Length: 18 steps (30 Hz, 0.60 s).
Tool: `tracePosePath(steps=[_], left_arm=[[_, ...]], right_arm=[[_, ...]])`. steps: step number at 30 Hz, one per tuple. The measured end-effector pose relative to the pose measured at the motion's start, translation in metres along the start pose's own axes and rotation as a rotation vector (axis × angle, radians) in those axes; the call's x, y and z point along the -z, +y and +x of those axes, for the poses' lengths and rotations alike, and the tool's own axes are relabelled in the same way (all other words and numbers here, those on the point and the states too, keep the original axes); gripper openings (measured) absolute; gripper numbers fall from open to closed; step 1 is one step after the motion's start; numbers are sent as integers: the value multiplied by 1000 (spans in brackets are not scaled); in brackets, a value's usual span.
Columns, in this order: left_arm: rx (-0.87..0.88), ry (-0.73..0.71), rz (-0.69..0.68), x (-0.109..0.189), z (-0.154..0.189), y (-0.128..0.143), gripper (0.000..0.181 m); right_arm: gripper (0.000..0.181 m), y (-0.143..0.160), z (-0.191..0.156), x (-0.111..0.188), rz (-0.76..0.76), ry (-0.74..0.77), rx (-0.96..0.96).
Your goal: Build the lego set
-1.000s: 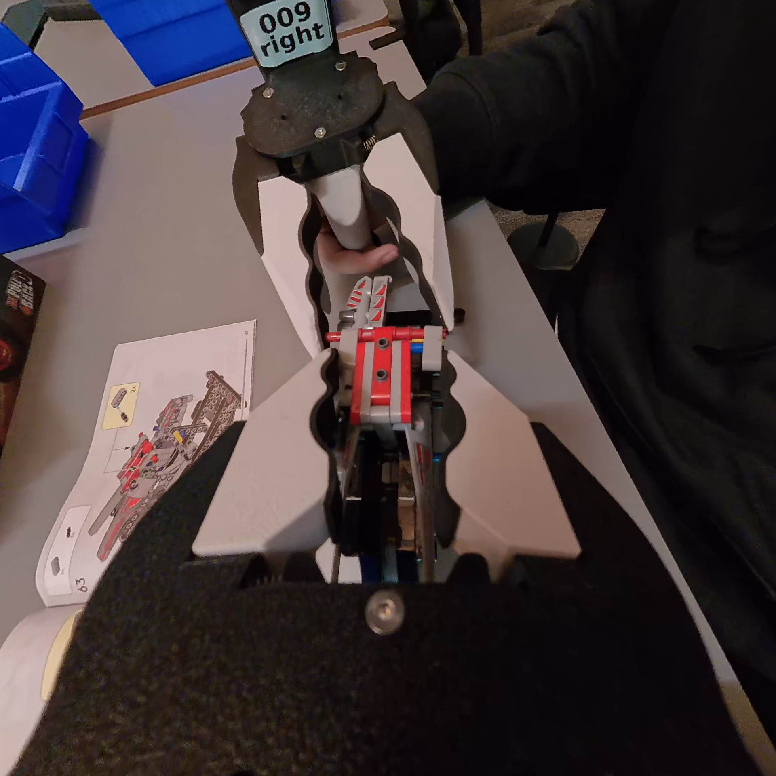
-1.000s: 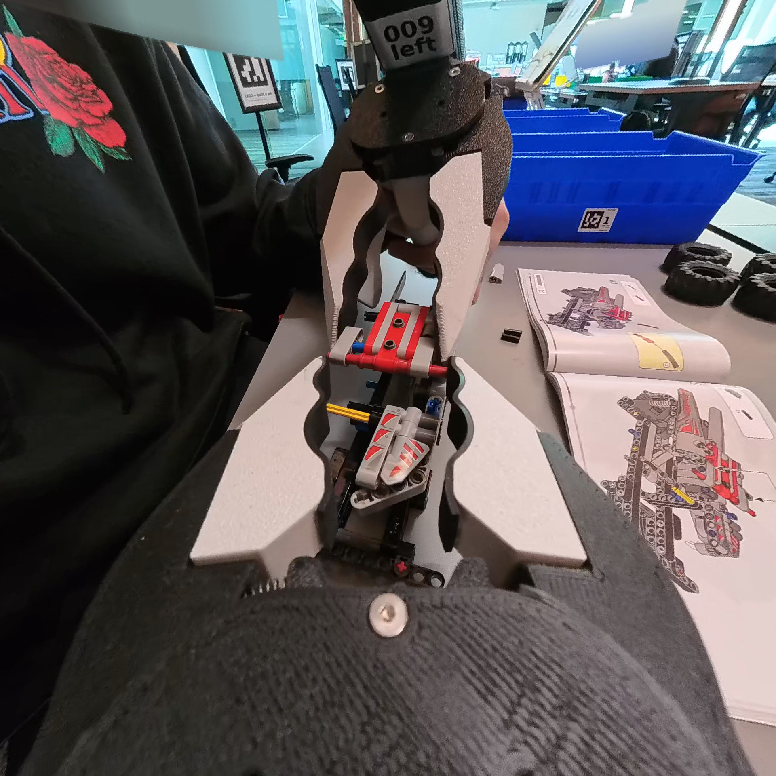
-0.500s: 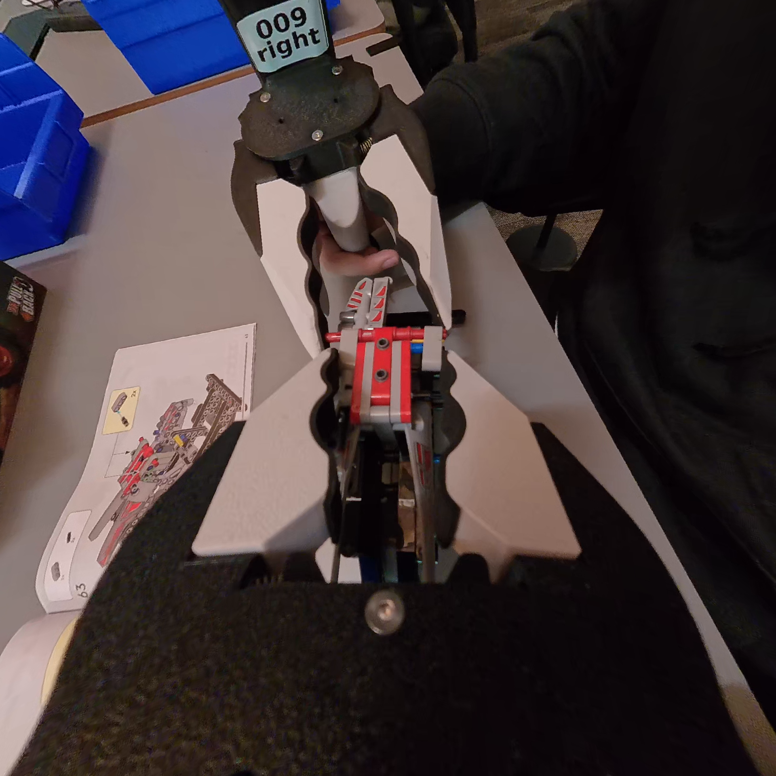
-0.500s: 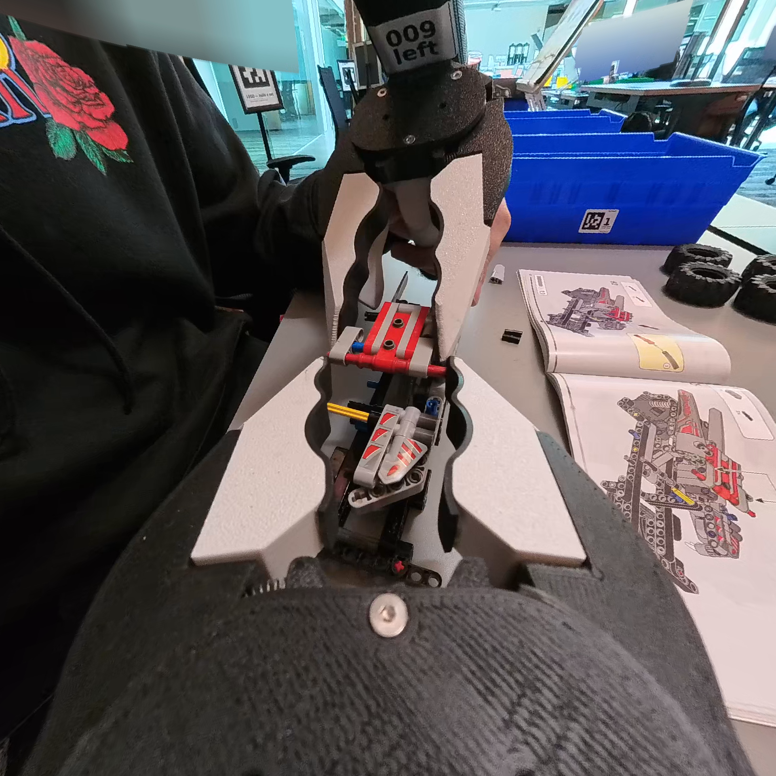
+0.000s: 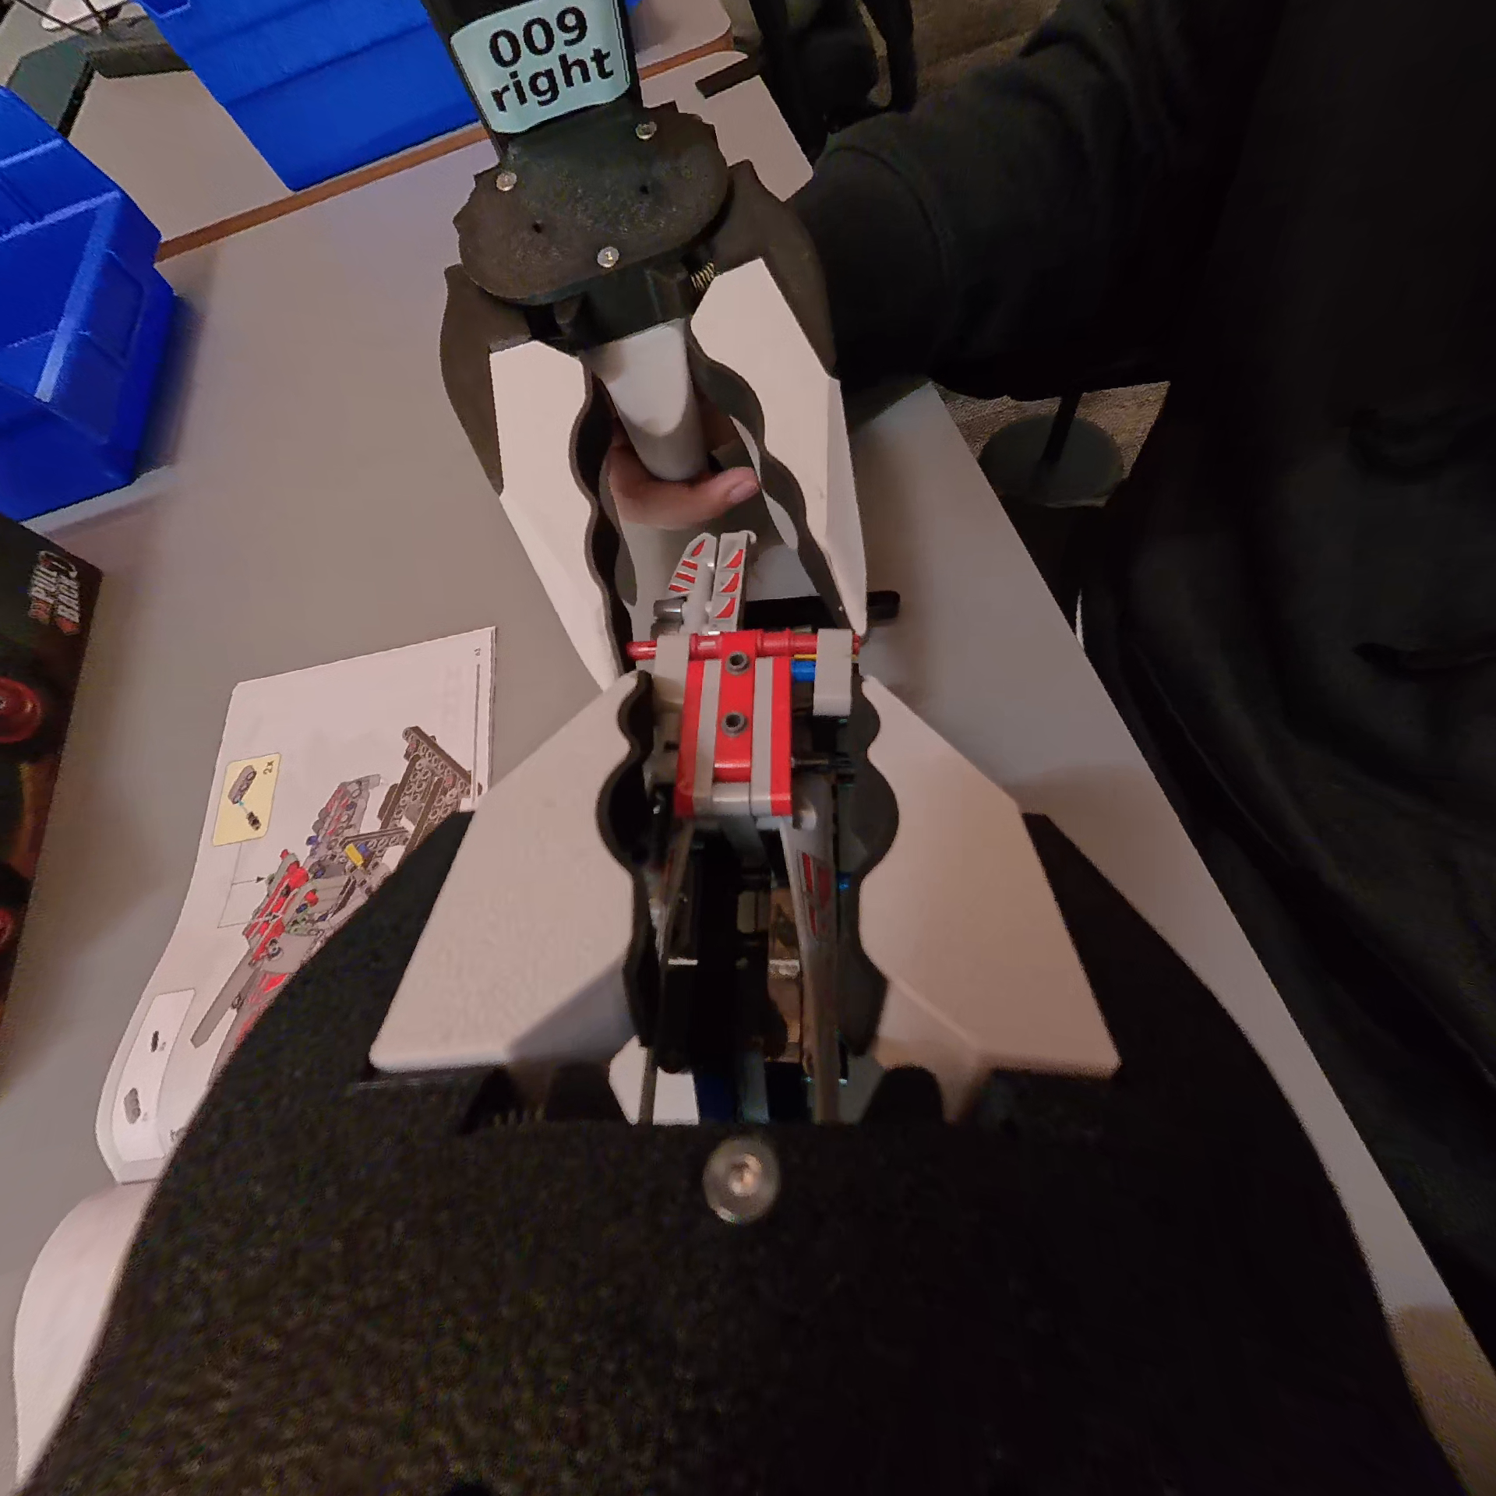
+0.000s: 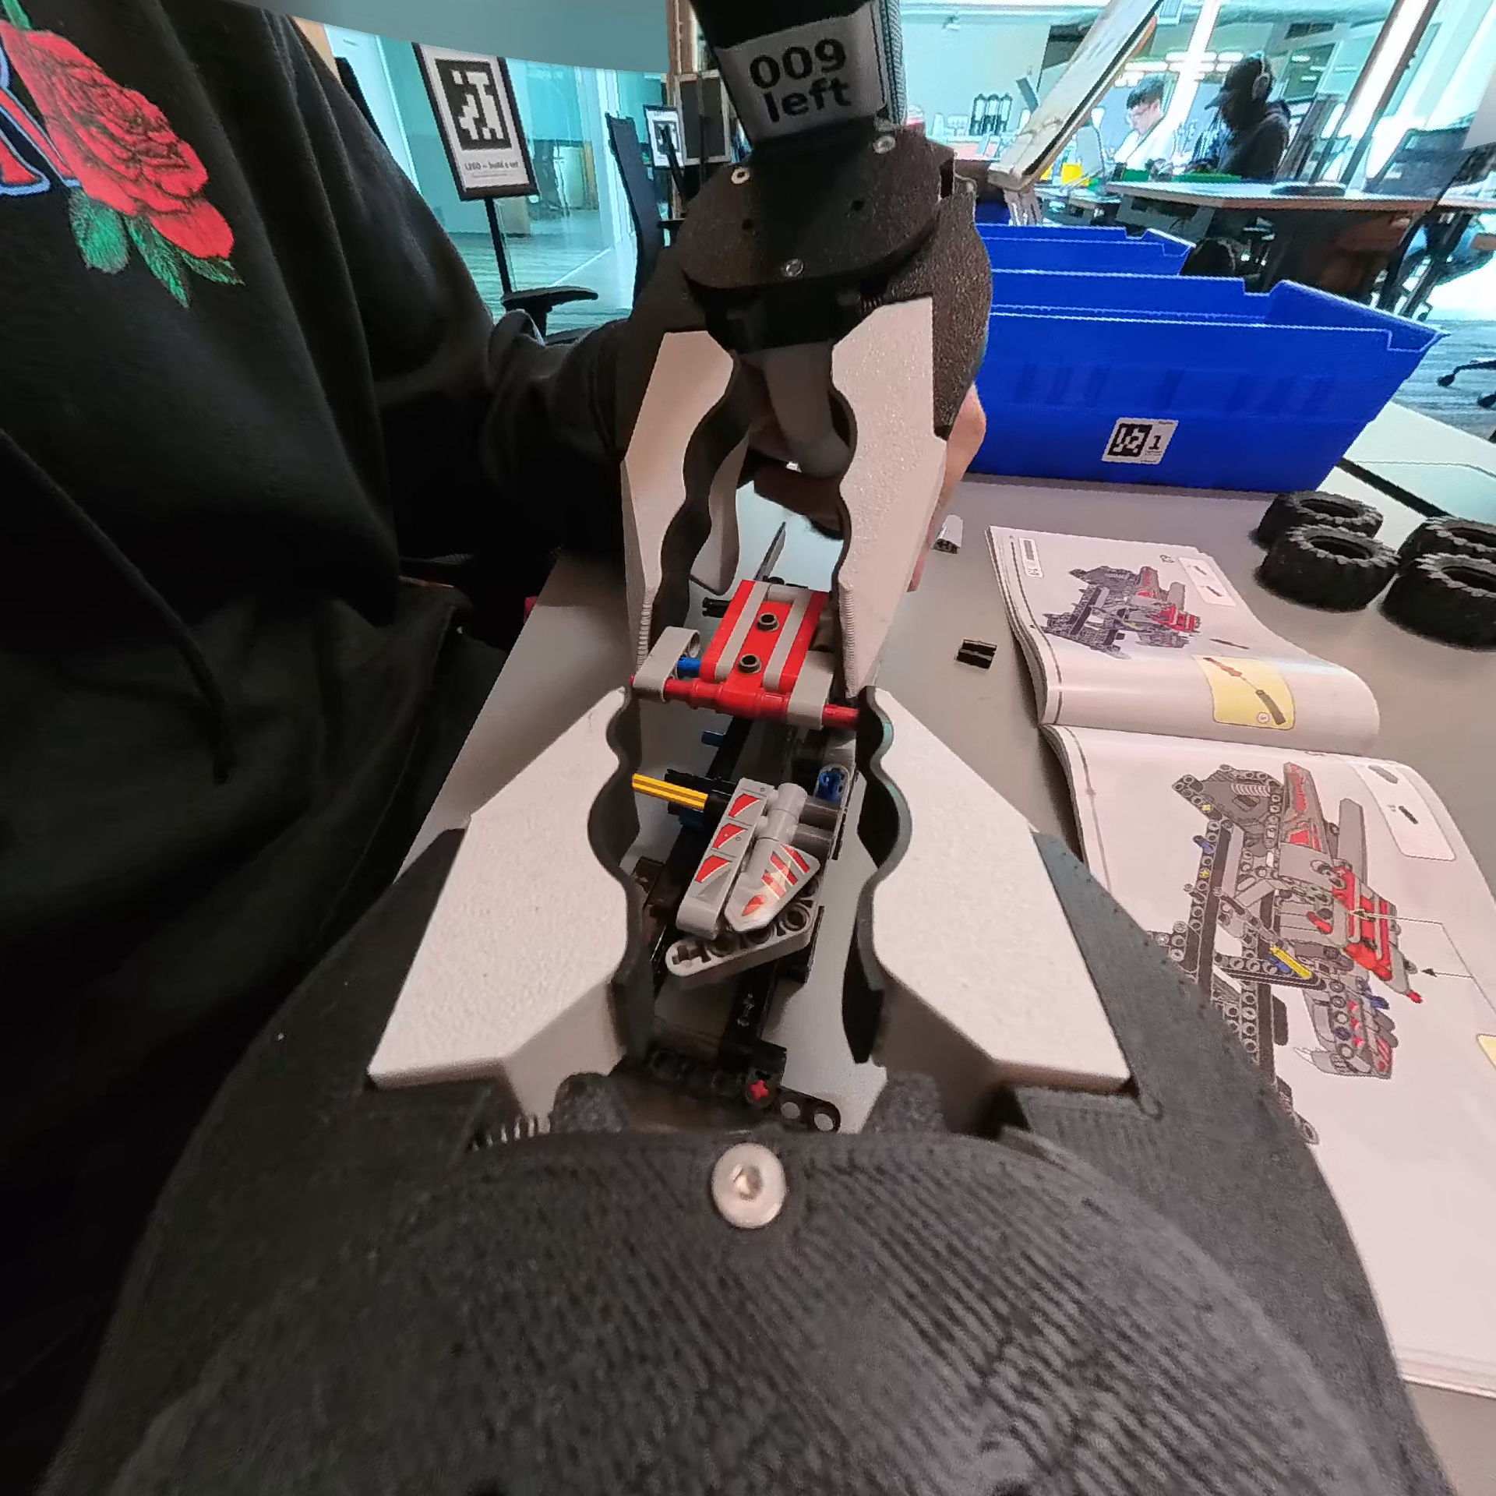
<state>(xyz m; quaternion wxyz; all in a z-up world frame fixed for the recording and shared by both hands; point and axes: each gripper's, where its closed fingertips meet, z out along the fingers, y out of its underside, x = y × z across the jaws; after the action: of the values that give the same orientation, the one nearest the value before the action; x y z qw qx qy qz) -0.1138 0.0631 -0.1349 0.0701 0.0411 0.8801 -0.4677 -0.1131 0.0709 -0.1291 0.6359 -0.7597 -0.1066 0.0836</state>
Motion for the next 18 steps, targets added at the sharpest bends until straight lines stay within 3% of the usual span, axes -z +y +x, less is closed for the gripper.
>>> tracePosePath(steps=[10,18], left_arm=[[9,4,12,-1,-1,0,45],[-4,-4,8,-1,-2,1,45]], right_arm=[[51,0,2,0,4,-4,-19],[53,-4,1,1,27,38,72]])
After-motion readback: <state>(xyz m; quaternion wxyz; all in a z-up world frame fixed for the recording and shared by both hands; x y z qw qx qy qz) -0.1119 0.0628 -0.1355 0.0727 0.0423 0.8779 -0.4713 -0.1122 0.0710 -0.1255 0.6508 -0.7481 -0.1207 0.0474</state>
